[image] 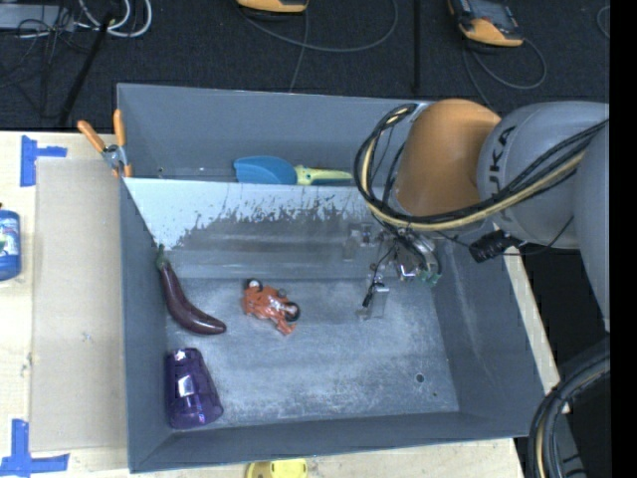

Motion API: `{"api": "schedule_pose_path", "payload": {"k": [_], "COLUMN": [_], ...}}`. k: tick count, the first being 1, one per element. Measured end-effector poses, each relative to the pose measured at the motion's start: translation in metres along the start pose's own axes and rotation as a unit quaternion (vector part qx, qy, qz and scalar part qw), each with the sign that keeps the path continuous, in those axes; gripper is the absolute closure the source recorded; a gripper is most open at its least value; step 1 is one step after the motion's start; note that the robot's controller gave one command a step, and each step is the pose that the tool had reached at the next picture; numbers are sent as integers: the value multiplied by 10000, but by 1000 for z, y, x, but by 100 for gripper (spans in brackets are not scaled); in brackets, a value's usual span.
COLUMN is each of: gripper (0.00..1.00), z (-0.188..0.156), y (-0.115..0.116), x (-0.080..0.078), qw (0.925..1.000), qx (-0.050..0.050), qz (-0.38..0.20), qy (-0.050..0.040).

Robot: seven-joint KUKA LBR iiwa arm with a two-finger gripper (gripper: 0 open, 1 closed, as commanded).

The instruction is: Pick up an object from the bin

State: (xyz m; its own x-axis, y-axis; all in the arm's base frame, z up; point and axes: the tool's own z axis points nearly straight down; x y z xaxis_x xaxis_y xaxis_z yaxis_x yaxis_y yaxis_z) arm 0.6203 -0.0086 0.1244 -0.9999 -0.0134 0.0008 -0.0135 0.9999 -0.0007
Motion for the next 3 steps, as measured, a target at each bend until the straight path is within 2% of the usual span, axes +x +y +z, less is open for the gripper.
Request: {"api": "schedule_pose_path", "payload": {"k": [1, 2, 3], "gripper": [0, 0, 0], "z": [-5, 36, 47], "y": [35, 51, 80], "x": [10, 11, 3], "qw": [9997, 9997, 9998], "qx": [-18, -2, -6], "qz": [-263, -252, -192], "qy": [-6, -26, 30]}}
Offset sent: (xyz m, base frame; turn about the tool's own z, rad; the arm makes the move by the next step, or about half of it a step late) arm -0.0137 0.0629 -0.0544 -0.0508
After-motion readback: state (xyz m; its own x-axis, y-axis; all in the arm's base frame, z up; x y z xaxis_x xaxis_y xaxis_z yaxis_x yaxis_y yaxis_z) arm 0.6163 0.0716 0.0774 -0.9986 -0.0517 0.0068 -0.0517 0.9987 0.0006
